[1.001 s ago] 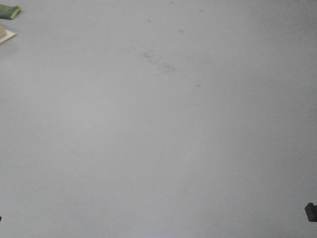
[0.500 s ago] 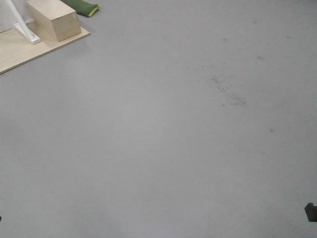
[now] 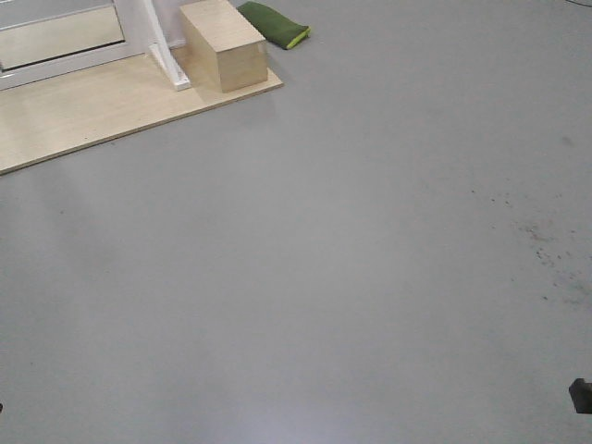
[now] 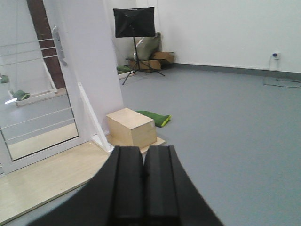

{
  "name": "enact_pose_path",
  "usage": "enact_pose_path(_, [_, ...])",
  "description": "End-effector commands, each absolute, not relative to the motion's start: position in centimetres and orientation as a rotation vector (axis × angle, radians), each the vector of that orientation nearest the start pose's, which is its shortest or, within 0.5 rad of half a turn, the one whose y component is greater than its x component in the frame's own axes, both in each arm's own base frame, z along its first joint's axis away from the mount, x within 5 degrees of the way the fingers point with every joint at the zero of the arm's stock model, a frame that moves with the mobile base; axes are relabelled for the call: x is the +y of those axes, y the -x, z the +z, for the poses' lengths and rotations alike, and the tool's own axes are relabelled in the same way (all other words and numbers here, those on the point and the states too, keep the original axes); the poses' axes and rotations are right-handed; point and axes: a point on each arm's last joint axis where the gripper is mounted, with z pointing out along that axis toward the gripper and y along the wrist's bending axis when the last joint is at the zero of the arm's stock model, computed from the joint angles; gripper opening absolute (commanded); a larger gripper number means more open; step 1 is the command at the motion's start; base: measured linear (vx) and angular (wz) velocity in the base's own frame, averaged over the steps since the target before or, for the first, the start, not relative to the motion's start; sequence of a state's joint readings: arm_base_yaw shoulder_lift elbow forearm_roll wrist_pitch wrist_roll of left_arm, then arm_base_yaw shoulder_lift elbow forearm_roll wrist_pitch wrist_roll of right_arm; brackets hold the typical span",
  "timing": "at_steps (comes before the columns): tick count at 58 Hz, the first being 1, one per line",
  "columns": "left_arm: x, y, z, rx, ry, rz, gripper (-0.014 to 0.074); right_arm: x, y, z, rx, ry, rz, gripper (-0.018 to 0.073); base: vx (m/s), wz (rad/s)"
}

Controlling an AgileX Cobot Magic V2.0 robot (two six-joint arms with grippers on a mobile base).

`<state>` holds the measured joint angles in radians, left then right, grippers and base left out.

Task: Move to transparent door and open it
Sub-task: 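Drive the base up to the glass door's white frame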

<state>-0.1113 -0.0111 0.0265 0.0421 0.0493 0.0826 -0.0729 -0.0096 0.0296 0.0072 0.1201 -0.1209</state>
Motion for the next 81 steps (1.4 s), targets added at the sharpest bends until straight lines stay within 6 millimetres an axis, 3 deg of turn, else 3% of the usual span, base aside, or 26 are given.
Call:
enact_pose_path(1, [-0.64, -5.63, 19.79, 1.479, -0.165, -0.002, -0.0006, -0.43, -5.62, 19.63, 1.542, 0.031, -0.153, -0.0008, 0.53, 0.41])
enact_pose_path(81, [-0.64, -5.63, 19.79, 1.479, -0.165, -0.002, -0.0006, -0.43, -5.62, 19.63, 1.542, 0.031, -0.153, -0.0008, 0.52, 0.25])
